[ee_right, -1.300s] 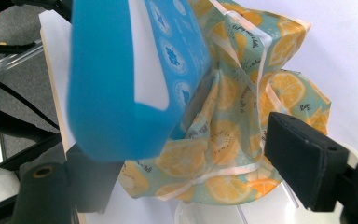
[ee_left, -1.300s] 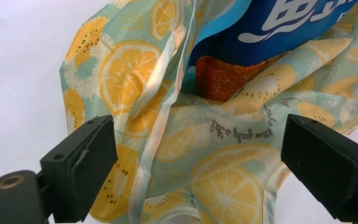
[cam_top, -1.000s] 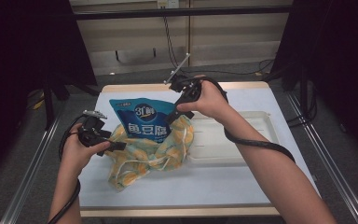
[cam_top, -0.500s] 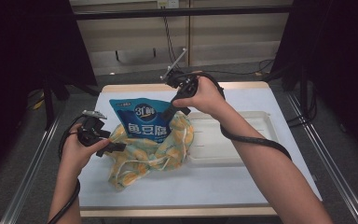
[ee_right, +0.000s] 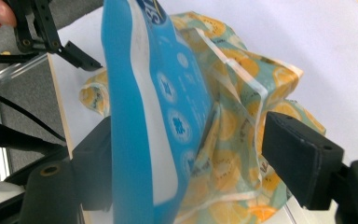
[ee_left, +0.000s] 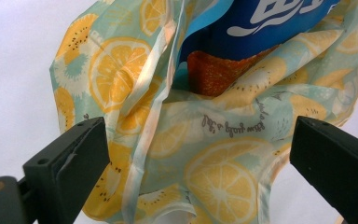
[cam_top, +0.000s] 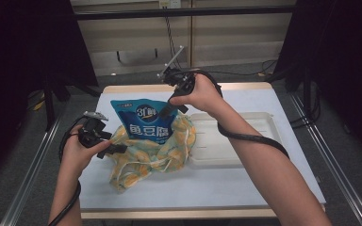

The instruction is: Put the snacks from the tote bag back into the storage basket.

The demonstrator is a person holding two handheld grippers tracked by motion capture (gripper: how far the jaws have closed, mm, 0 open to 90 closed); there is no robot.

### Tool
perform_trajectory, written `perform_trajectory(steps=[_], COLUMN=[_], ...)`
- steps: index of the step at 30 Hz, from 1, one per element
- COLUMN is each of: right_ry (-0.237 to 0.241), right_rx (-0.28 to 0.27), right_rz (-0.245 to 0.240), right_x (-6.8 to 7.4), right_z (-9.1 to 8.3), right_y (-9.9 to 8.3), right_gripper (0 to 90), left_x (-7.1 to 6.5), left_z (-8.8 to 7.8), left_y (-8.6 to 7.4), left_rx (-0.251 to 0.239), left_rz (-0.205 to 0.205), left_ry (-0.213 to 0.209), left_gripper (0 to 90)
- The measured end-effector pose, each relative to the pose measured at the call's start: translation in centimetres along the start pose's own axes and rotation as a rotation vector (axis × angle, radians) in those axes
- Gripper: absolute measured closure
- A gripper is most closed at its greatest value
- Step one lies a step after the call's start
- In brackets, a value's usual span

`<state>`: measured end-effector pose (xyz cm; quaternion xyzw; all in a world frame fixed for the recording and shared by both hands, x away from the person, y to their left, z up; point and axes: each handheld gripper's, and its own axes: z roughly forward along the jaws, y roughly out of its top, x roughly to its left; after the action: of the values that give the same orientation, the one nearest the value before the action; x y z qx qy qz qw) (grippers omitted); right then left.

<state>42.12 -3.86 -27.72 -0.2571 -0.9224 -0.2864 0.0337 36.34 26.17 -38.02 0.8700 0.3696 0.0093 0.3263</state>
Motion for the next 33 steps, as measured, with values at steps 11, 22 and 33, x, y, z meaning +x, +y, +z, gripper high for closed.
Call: perform_trajectory(steps=[11,22,33], right_ry=[0.012,0.022,0.031], right_rx=[0.009,0.005,0.009], right_rz=[-0.001,-0.018,-0.023], right_x=[0.1,0.3,0.3], right_z=[0.8,1.2,1.6], right_y=[0.9,1.4,1.8], right_gripper=[32.5,38.2,44.7], left_x=[0.0,0.2,0.1], left_z=[-0.1,0.0,0.1], left_y=[0.0,0.0,-0.1], left_rx=[0.001,0.015,-0.002], left_rz=[0.011,0.020,0.007], left_ry=[0.000,-0.003,-0.001], left_gripper=[4.5,4.6,4.7])
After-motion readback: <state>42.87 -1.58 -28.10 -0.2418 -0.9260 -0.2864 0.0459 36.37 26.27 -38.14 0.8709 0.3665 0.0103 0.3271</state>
